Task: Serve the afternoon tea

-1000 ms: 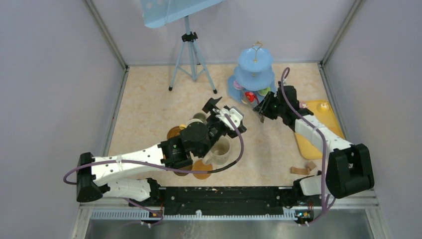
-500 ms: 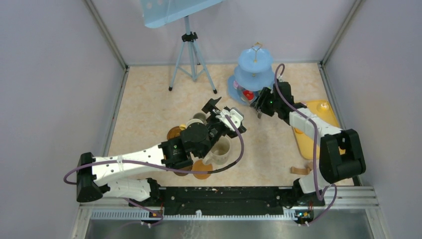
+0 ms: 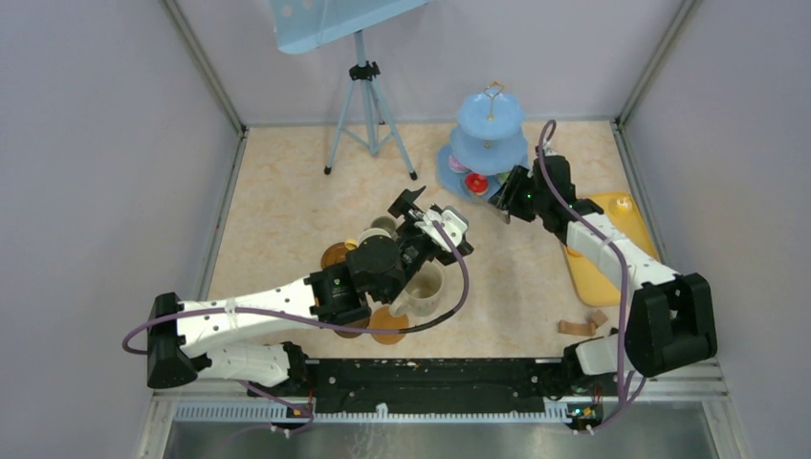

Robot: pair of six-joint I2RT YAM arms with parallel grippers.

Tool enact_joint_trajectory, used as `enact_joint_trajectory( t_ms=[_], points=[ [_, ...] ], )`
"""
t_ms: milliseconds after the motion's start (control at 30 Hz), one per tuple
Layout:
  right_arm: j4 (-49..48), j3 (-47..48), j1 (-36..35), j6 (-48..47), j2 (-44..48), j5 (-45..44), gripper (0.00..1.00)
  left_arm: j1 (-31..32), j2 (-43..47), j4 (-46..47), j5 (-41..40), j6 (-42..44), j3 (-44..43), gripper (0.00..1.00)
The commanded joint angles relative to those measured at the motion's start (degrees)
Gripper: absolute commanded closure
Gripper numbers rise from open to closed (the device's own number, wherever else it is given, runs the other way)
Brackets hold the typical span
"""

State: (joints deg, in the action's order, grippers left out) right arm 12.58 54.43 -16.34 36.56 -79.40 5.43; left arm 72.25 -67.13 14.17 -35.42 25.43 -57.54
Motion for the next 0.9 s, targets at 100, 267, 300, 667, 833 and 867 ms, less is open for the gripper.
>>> enact_joint_trajectory(
  t_ms=[100, 267, 300, 667, 833, 867],
  points=[
    [-1.23, 1.38, -0.59, -0.83, 1.33, 0.44, 0.59, -0.09, 0.18, 1.88, 0.38, -1.07, -0.47, 0.01],
    [-2.89, -2.23, -0.61, 2.8, 5.24, 0.62, 0.59, -0.09, -0.19, 1.84, 0.04, -0.81, -0.64, 0.01],
    [-3.66, -3.5, -0.58, 3.81, 6.47, 0.8, 0.59, -0.09, -0.19, 1.77, 0.23, -1.01, -0.69, 0.01],
    [-5.91, -9.61, -2.76, 5.39, 7.65, 3.74, 0.4, -0.09, -0.37, 0.69, 1.01, -1.97, -1.27, 0.01],
    [-7.61, -9.03, -14.35, -2.09, 2.57, -13.75, 0.09, -0.09, -0.22, 0.56, 1.05, -2.14, -1.31, 0.01],
    [-8.19, -8.86, -15.67, -3.32, 1.1, -18.71, 0.09, -0.09, -0.19, 0.53, 0.99, -2.18, -1.34, 0.01]
  ],
)
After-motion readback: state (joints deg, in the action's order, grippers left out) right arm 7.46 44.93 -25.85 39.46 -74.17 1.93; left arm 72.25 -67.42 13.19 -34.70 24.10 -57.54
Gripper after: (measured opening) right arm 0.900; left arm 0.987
